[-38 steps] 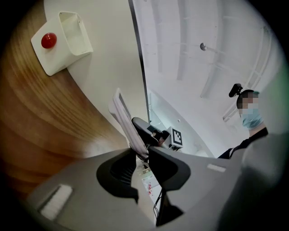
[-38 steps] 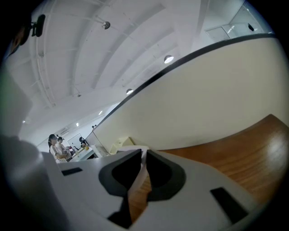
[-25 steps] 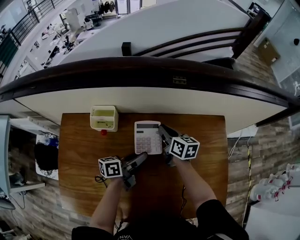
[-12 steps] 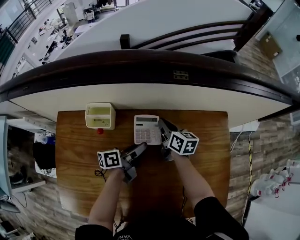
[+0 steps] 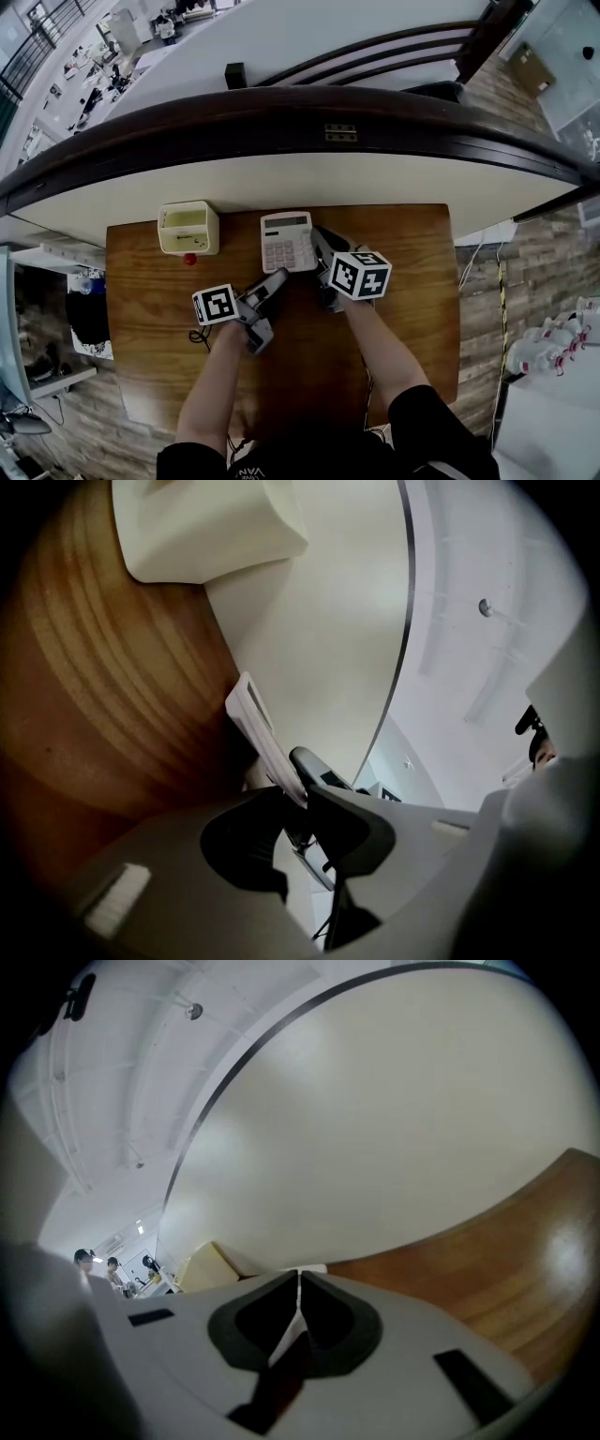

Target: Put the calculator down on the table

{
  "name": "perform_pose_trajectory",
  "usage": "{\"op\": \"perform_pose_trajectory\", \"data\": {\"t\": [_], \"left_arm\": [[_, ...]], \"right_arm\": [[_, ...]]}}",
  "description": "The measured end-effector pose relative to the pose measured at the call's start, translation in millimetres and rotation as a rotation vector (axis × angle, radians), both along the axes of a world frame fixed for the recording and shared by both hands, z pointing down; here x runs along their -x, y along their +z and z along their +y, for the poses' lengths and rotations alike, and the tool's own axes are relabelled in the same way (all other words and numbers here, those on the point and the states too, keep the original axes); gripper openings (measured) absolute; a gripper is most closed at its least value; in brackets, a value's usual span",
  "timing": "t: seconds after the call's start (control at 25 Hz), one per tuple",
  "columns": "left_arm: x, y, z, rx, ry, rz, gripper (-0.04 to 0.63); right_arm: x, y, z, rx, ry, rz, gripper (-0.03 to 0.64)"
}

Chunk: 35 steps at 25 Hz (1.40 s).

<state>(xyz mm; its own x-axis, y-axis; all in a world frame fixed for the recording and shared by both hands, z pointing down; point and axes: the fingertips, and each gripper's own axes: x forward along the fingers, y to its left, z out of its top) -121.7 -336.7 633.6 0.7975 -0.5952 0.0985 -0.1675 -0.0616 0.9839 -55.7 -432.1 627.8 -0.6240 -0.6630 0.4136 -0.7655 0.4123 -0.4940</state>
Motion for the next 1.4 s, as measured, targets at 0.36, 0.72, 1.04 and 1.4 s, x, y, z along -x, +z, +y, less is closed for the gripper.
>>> {"op": "perform_pose_trajectory", "data": {"t": [0.36, 0.72, 1.04, 1.4], "left_arm": [[-1, 7, -10, 0.035, -0.054, -0.017, 0.083], [7, 24, -13, 0.106, -0.100, -0.065, 0.083], [13, 26, -17, 0.179, -0.166, 0.006, 0.110], [23, 28, -21, 0.318, -0.355, -0.001, 0.270]], "right_arm": [[-22, 8, 21, 0.019, 0.010, 0.045, 0.020], [-23, 11, 50, 0.042, -0.004, 0.053, 0.021], [-19, 8, 89, 0.080, -0.006, 0.013, 0.021], [-25, -2, 132, 0.091, 0.015, -0.034, 0.021]]}}
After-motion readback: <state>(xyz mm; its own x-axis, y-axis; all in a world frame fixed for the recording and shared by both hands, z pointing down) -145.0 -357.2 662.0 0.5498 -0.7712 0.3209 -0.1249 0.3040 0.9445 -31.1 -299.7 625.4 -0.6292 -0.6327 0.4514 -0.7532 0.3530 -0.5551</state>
